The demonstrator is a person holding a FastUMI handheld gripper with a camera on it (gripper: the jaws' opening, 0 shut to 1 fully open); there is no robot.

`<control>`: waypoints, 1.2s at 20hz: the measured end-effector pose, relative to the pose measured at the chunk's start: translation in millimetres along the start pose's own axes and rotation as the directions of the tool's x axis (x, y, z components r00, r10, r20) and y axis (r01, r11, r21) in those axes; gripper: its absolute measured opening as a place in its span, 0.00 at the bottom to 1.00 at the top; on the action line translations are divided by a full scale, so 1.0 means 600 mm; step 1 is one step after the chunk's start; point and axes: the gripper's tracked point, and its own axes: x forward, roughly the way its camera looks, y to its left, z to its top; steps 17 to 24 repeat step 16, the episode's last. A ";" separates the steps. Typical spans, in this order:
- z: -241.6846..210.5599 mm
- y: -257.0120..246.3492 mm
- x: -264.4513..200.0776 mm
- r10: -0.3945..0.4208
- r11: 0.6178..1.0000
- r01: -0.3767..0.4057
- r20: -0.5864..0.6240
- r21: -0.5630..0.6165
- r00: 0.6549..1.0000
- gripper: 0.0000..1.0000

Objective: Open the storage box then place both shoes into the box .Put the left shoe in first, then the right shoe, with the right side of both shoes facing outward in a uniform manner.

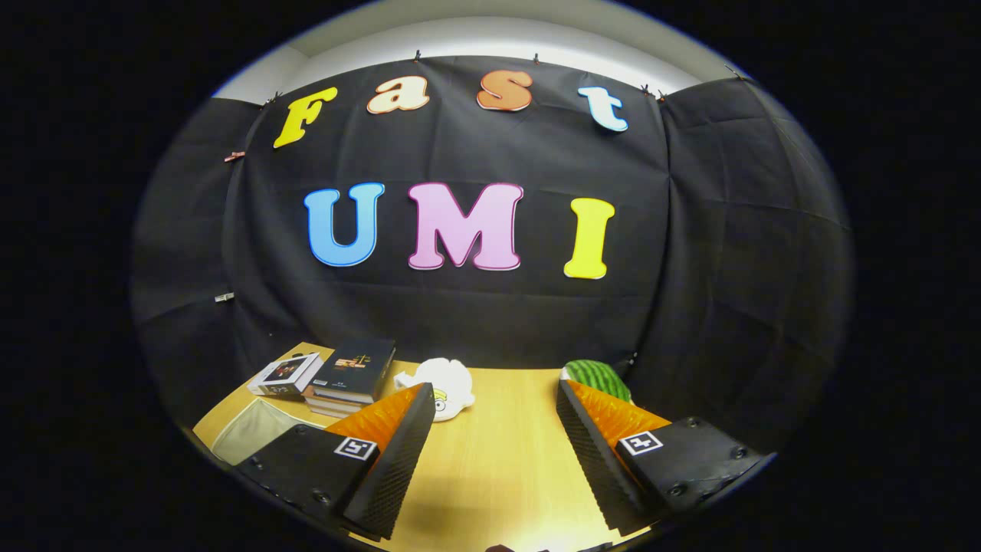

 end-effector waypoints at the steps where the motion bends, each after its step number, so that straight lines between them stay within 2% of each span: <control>1: 0.006 -0.015 -0.005 -0.007 1.000 0.007 0.020 -0.009 1.000 0.98; 4: 0.019 -0.049 -0.023 -0.010 1.000 0.011 0.061 -0.026 0.998 0.98; 9: 0.014 -0.081 -0.032 -0.010 1.000 0.011 0.061 -0.014 0.998 0.98; 24: 0.017 -0.079 -0.025 0.007 1.000 -0.007 0.067 -0.001 0.998 0.98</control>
